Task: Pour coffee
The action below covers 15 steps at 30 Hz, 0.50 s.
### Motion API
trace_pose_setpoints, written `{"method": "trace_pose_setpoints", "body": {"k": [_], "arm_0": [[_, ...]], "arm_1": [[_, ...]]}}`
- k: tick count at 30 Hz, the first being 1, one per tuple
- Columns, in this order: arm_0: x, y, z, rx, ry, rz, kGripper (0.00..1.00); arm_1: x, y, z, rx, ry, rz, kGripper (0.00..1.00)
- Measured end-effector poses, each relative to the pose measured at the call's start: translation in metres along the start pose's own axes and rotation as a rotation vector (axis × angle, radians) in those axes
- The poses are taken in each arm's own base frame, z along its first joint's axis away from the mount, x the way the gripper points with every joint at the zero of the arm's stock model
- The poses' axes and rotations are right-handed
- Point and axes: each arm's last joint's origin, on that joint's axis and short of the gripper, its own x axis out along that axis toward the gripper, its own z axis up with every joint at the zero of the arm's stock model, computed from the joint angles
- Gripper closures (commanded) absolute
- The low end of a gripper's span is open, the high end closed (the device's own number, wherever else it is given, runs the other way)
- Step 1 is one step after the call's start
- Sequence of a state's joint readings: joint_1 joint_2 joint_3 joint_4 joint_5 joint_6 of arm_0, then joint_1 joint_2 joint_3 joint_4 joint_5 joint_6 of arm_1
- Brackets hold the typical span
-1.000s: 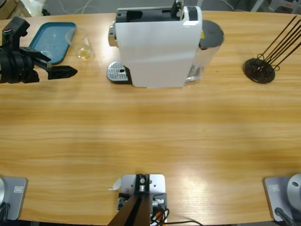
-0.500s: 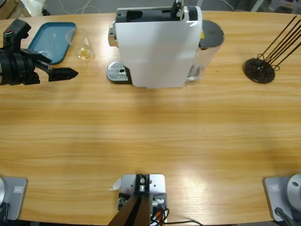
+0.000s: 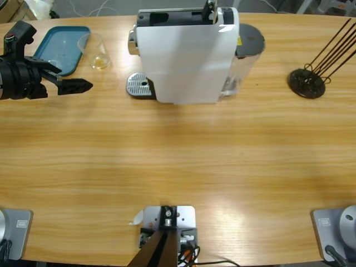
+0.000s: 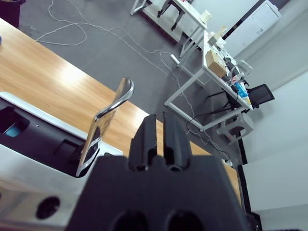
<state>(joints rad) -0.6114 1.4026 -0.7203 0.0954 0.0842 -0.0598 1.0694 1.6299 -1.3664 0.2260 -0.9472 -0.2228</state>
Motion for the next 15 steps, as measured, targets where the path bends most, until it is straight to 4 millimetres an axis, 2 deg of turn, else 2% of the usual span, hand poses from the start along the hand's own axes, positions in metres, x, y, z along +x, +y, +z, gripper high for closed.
{"method": "trace_pose_setpoints", "body": {"k": [5, 10, 15], "arm_0": [[0.000, 0.000, 0.000, 0.000, 0.000, 0.000, 0.018], [0.000, 0.000, 0.000, 0.000, 0.000, 0.000, 0.018], [0.000, 0.000, 0.000, 0.000, 0.000, 0.000, 0.018]], "arm_1": [[0.009, 0.013, 0.001, -0.021, 0.014, 0.003, 1.000], [0.020, 0.026, 0.012, -0.033, 0.014, 0.004, 1.000], [0.024, 0.028, 0.022, -0.045, 0.004, 0.001, 1.000]]}}
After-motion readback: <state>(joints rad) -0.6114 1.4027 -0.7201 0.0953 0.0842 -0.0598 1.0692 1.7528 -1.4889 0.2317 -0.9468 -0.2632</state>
